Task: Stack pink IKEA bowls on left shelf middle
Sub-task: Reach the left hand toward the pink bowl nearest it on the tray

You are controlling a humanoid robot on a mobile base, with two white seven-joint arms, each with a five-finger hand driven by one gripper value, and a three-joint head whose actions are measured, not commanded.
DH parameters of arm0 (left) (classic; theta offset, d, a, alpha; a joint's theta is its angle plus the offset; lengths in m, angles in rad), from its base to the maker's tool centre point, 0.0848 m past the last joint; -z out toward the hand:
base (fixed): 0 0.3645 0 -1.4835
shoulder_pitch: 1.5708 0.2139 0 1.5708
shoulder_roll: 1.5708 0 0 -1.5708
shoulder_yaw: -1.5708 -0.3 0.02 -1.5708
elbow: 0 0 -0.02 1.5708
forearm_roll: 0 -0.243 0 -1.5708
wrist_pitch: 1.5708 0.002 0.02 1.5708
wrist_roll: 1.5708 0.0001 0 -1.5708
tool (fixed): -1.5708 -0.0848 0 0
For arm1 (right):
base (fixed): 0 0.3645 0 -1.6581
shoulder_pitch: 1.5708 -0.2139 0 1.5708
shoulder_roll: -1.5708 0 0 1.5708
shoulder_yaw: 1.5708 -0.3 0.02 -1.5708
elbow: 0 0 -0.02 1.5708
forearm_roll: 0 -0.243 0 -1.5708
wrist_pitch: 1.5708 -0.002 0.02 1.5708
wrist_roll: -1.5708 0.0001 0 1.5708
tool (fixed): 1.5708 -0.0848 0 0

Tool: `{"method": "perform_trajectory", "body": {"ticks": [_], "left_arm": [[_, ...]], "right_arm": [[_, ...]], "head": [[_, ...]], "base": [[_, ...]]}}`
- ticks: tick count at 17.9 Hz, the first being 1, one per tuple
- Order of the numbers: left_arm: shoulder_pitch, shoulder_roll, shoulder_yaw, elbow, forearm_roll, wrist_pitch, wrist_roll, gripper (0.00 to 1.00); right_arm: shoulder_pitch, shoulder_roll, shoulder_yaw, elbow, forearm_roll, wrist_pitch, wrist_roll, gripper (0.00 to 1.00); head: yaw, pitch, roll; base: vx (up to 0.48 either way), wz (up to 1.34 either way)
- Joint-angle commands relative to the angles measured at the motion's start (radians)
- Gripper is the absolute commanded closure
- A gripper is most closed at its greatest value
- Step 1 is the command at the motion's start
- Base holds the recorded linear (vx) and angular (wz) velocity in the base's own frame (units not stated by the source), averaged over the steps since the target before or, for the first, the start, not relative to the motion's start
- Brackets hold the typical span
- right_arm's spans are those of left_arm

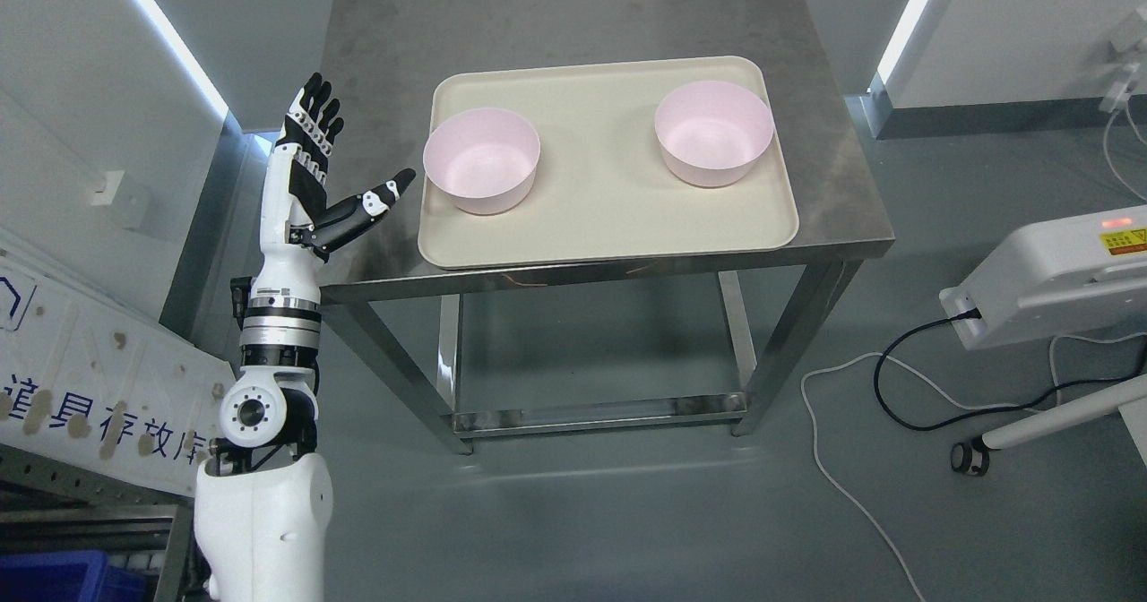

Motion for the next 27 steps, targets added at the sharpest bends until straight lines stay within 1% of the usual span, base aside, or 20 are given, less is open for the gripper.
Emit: {"method": "perform_trajectory", "body": {"ticks": [1,3,5,6,8,9,10,12,15,16,18,20,22,25,27], "left_arm": [[-0.005,0.017,-0.008,0.004,0.000,0.005,0.001,0.00],[-0.022,0.017,-0.014,0.004,0.000,0.010,-0.002,0.00],[-0.086,0.017,-0.027,0.014,-0.009,0.053,-0.031,0.00],[-0.144,0.053,-0.039,0.030,-0.024,0.097,-0.068,0.00],[-0.229,0.133,-0.082,0.083,-0.057,0.153,-0.146,0.00],[-0.272,0.200,-0.120,0.112,-0.072,0.203,-0.216,0.01],[-0.313,0.257,-0.131,0.132,-0.074,0.257,-0.270,0.01],[-0.384,0.316,-0.136,0.178,-0.072,0.350,-0.338,0.02],[-0.425,0.319,-0.137,0.200,-0.072,0.471,-0.436,0.07],[-0.429,0.321,-0.139,0.200,-0.074,0.498,-0.462,0.08],[-0.421,0.327,-0.158,0.205,-0.080,0.501,-0.509,0.17],[-0.413,0.334,-0.224,0.212,-0.133,0.501,-0.528,0.17],[-0.418,0.341,-0.251,0.229,-0.213,0.499,-0.525,0.17],[-0.435,0.302,-0.289,0.254,-0.310,0.493,-0.519,0.18],[-0.447,0.287,-0.344,0.258,-0.342,0.493,-0.516,0.21]], "right_arm": [[0.000,-0.017,0.000,0.000,0.000,0.000,-0.004,0.00],[0.000,-0.017,0.000,0.000,0.000,0.000,-0.004,0.00],[0.000,-0.017,0.000,0.000,0.000,0.000,-0.004,0.00],[0.000,-0.017,0.000,0.000,0.000,0.000,-0.004,0.00],[0.000,-0.017,0.000,0.000,0.000,0.000,-0.005,0.00],[0.000,-0.017,0.000,0.000,0.000,0.000,-0.004,0.00],[0.000,-0.017,0.000,0.000,0.000,0.000,-0.004,0.00],[0.000,-0.017,0.000,0.000,0.000,0.000,-0.004,0.00],[0.000,-0.017,0.000,0.000,0.000,0.000,-0.004,0.00],[0.000,-0.017,0.000,0.000,0.000,0.000,-0.005,0.00],[0.000,-0.017,0.000,0.000,0.000,0.000,-0.004,0.00],[0.000,-0.017,0.000,0.000,0.000,0.000,-0.004,0.00],[0.000,-0.017,0.000,0.000,0.000,0.000,-0.004,0.00],[0.000,-0.017,0.000,0.000,0.000,0.000,-0.005,0.00],[0.000,-0.017,0.000,0.000,0.000,0.000,-0.004,0.00]], "head": [[0.0000,0.000,0.000],[0.0000,0.000,0.000],[0.0000,0.000,0.000],[0.0000,0.000,0.000],[0.0000,0.000,0.000],[0.0000,0.000,0.000],[0.0000,0.000,0.000],[0.0000,0.000,0.000],[0.0000,0.000,0.000],[0.0000,0.000,0.000],[0.0000,0.000,0.000],[0.0000,0.000,0.000],[0.0000,0.000,0.000],[0.0000,0.000,0.000],[0.0000,0.000,0.000]], "base": [[0.000,0.00],[0.000,0.00],[0.000,0.00],[0.000,0.00],[0.000,0.00],[0.000,0.00],[0.000,0.00],[0.000,0.00],[0.000,0.00],[0.000,0.00],[0.000,0.00],[0.000,0.00],[0.000,0.00],[0.000,0.00],[0.000,0.00]]}}
